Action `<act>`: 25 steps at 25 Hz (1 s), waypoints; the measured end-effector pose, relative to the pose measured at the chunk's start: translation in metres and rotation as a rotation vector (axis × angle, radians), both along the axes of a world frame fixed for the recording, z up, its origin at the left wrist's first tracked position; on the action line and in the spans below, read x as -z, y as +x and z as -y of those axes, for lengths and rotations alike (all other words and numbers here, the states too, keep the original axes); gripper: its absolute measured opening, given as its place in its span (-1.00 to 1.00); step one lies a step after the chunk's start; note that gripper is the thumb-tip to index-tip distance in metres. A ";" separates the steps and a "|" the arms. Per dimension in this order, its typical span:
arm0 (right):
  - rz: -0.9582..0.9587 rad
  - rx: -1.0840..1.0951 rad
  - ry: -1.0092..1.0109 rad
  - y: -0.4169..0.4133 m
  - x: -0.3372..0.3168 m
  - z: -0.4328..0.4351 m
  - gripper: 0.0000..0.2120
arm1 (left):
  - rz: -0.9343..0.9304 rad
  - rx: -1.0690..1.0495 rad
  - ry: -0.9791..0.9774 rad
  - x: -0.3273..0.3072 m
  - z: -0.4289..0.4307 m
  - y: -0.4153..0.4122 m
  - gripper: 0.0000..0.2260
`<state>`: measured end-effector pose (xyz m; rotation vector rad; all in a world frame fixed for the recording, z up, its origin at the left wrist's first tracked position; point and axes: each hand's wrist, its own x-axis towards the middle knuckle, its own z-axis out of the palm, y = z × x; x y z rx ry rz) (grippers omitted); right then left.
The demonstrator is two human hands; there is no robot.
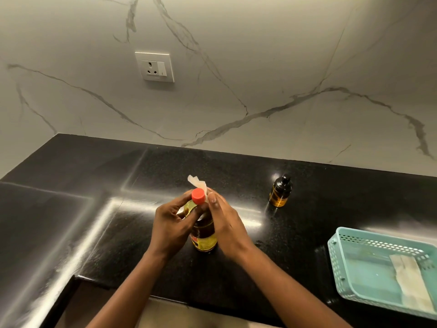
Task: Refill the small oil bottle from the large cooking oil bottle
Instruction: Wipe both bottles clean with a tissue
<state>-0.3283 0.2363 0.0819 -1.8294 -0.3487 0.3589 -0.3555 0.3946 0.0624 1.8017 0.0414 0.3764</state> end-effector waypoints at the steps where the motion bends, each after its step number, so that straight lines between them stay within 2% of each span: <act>1: 0.014 -0.021 -0.016 -0.006 -0.002 0.001 -0.36 | -0.011 0.029 0.000 0.000 -0.004 0.002 -0.64; 4: 0.138 -0.143 -0.119 -0.043 -0.001 0.014 -0.36 | -0.047 0.073 0.013 0.009 -0.015 0.007 -0.65; 6: 0.168 -0.135 -0.112 -0.042 0.004 0.014 -0.37 | -0.055 0.104 0.025 0.014 -0.020 0.009 -0.64; 10: -0.082 -0.033 0.031 0.010 -0.005 -0.002 -0.45 | -0.081 0.211 0.055 0.015 -0.026 0.012 -0.58; 13: -0.136 -0.018 0.092 0.016 -0.001 0.005 -0.59 | -0.105 0.251 0.166 0.002 -0.033 0.015 -0.52; 15: -0.103 0.025 0.089 0.001 -0.004 0.014 -0.60 | -0.070 0.180 0.266 -0.003 -0.031 0.010 -0.52; 19: 0.024 0.090 0.119 -0.012 -0.006 0.017 -0.46 | 0.069 -0.189 0.553 -0.012 -0.006 -0.006 -0.53; 22: -0.056 -0.005 0.113 0.007 -0.003 0.003 -0.38 | 0.142 -0.154 0.635 -0.019 -0.002 -0.004 -0.62; 25: -0.137 -0.106 0.052 0.033 -0.007 -0.007 -0.30 | 0.155 -0.129 0.578 -0.020 -0.010 0.002 -0.55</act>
